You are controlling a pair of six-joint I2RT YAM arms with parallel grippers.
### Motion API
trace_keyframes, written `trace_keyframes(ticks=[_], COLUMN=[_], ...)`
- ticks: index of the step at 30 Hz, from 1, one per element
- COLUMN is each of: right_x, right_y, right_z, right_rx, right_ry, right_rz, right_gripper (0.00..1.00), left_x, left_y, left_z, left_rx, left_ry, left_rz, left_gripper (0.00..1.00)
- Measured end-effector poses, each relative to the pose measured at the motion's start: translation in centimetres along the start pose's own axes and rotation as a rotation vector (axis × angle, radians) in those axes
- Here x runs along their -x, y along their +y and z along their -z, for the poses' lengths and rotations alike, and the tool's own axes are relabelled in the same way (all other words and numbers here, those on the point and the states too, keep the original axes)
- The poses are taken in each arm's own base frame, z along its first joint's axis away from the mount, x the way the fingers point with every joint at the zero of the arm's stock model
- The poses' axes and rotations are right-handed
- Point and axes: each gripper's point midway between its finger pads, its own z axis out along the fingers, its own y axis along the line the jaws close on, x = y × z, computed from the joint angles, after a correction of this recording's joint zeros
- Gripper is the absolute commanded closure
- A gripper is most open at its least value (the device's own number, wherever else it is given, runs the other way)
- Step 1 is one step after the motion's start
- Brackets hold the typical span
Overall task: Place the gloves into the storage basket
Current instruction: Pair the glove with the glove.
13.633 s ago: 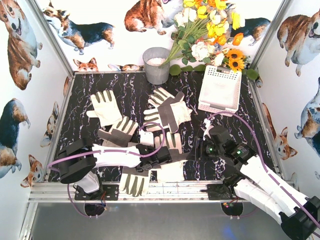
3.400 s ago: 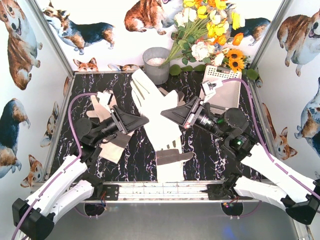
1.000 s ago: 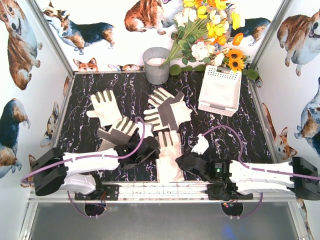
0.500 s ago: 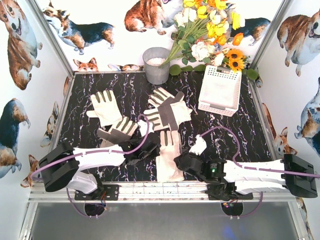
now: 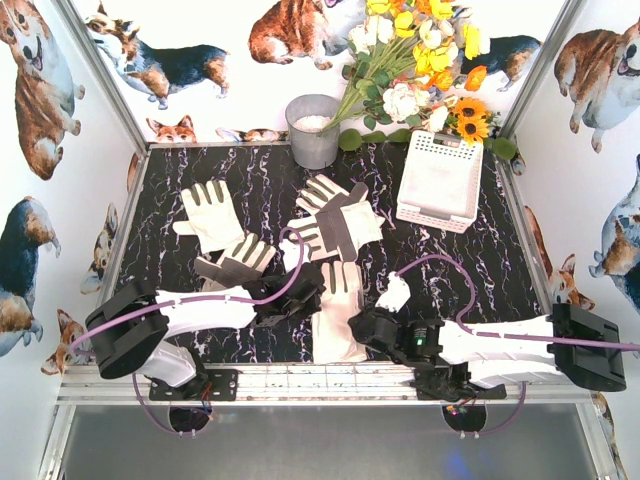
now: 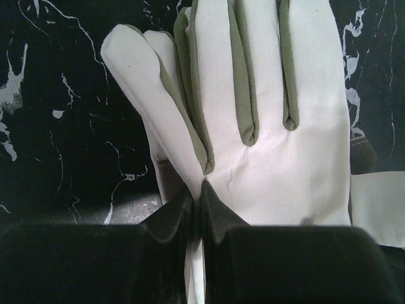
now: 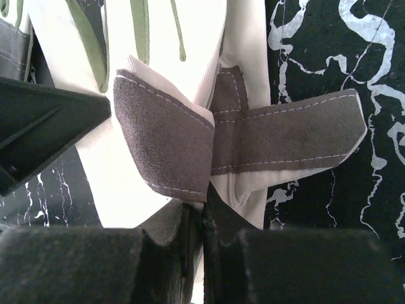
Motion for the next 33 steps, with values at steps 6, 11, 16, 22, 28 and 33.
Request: trace_keyframes(ticks=[6,11,16,22,28,33], right_x=[0.0,0.4,2.4,4.9,6.5,7.0], right_y=[-0.4,-2.5,-2.2,-3.3,-3.0,-3.1], right_z=[0.2,1.3,2.0,1.8,1.0,-0.2], right_rx=[-0.014,-0.084,-0.102,-0.099,-0.035,-0.01], right_ry=[0.006,0.05,0.102,0.139,0.182,0.222], right_rz=[0.021,0.159,0.214,0.184,0.113,0.086], right_gripper=[0.64,0.42,0.4,0.37,0.41,0.47], left_x=[-0.5,0.6,1.0,1.1,1.0,0.6], left_y=[0.3,2.7,3.1,2.7,2.1,2.1], left_z=[-0.7,-1.6,-1.7,-1.8,-1.8,-1.8], left_rx=[0.012,0.101,0.114,0.089,0.059,0.044], left_ry=[0.009,-0.026,-0.039,-0.036,-0.025,-0.013], left_rz=[-0.016,-0.027,-0.039,-0.068,-0.09,-0.101], left_gripper=[1.0,1.0,1.0,1.0,1.0,1.0])
